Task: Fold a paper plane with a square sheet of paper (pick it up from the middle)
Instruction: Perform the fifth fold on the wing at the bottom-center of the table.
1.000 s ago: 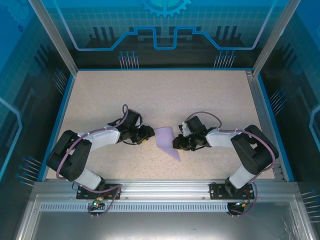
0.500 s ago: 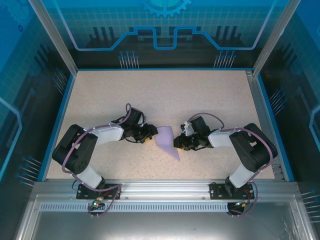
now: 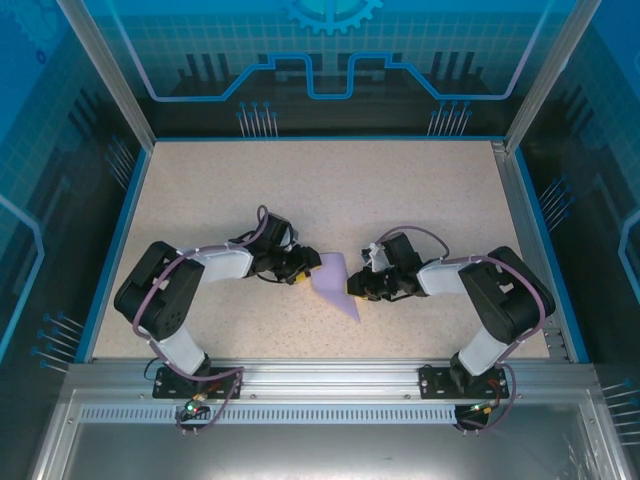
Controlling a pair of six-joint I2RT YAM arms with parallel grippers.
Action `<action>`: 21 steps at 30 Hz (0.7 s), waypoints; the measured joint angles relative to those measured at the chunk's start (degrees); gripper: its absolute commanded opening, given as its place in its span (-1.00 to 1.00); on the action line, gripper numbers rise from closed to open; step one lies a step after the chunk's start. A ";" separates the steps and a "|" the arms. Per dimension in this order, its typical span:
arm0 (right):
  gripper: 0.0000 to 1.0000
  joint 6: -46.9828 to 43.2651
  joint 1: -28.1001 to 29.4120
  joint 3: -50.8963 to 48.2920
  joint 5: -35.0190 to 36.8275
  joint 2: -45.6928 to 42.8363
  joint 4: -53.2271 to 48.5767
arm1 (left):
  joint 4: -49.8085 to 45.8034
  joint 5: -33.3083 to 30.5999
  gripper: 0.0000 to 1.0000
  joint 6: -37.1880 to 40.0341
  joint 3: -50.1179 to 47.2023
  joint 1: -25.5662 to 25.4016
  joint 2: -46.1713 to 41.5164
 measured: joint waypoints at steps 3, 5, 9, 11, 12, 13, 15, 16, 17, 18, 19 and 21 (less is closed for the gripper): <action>-0.52 0.22 -0.11 -0.26 -0.17 0.04 0.57 | 1.18 0.66 -0.02 -0.44 0.04 0.00 0.74; -0.52 0.52 -0.26 -0.33 -0.52 0.20 0.92 | 1.92 1.29 -0.03 -0.66 0.13 0.00 1.49; -0.51 0.87 -0.31 -0.63 -0.74 0.22 1.57 | 3.10 1.99 -0.08 -1.75 0.15 0.00 2.51; -0.50 1.09 -0.37 -0.66 -0.96 0.35 1.79 | 3.69 2.14 -0.14 -2.08 0.15 0.00 2.64; -0.50 1.25 -0.39 -0.66 -1.09 0.44 1.86 | 4.00 2.16 -0.17 -2.21 0.15 0.00 2.64; -0.49 1.33 -0.48 -0.66 -1.22 0.44 1.95 | 4.31 2.21 -0.21 -2.49 0.15 0.00 2.64; -0.49 1.55 -0.63 -0.66 -1.53 0.48 2.03 | 4.79 2.36 -0.29 -3.13 0.15 0.00 2.64; -0.49 1.68 -0.63 -0.66 -1.55 0.48 2.05 | 4.96 2.40 -0.35 -3.37 0.15 0.00 2.64; -0.48 1.73 -0.63 -0.66 -1.60 0.48 2.05 | 5.16 2.40 -0.41 -3.48 0.15 0.00 2.64; -0.48 1.73 -0.63 -0.63 -1.66 0.48 2.05 | 5.20 2.40 -0.48 -3.45 0.15 0.00 2.64; -0.47 1.79 -0.63 -0.57 -1.70 0.48 2.05 | 5.25 2.40 -0.52 -3.50 0.15 0.00 2.64; -0.46 2.08 -0.63 -0.37 -1.77 0.52 1.90 | 5.27 2.36 -0.65 -3.45 0.15 0.00 2.64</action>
